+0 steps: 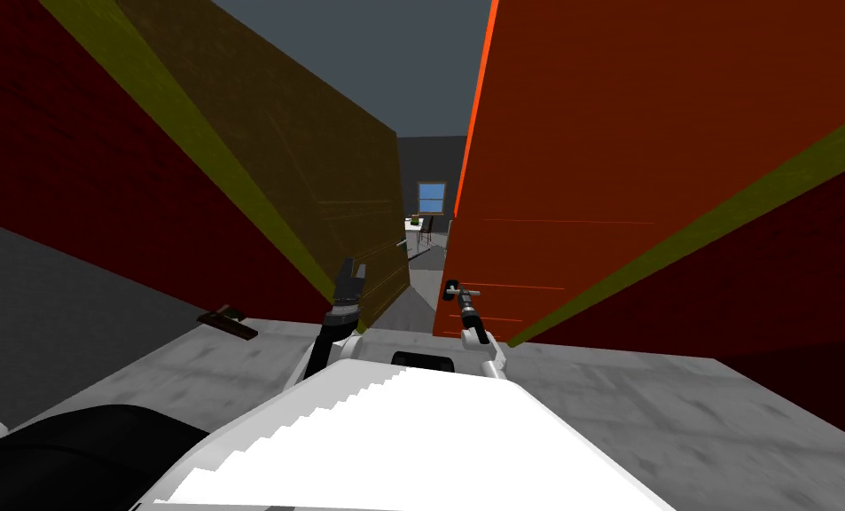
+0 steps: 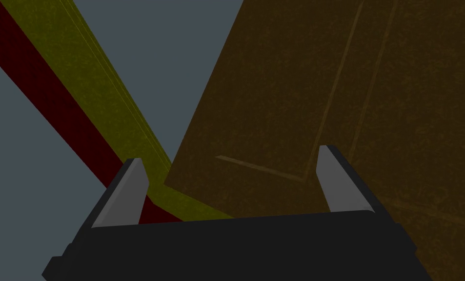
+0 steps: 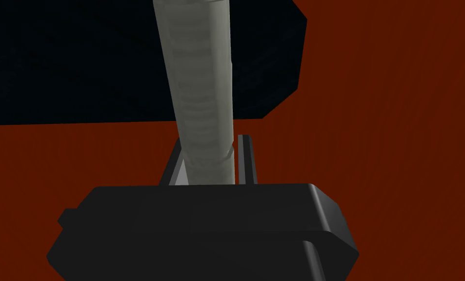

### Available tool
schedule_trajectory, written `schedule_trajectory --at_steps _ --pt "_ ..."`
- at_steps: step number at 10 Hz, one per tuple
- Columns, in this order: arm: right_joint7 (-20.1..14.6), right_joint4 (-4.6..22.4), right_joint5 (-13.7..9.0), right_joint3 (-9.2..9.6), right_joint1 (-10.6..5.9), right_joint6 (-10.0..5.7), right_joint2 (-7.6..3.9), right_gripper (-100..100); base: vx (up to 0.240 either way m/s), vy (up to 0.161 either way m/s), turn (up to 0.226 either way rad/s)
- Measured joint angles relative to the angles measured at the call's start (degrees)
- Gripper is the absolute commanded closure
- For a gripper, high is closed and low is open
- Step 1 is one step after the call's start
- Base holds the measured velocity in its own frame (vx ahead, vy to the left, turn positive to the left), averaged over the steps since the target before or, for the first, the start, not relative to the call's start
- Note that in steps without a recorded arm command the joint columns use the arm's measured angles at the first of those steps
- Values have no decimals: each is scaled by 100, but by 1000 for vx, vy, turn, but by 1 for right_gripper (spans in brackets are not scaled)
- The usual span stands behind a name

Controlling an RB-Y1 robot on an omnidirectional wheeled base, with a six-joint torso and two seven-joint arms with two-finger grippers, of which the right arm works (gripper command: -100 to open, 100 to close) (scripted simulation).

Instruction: Push the door open

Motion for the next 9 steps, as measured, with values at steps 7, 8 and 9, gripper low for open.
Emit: schedule_trajectory --at_steps 7,8,9 --pt "84 123 -4 -190 -62 36 19 100 169 45 -53" --pt "81 149 -17 -251 -115 42 -9 100 185 102 -112" --pt "102 130 -17 -312 -110 41 -2 100 153 90 -97"
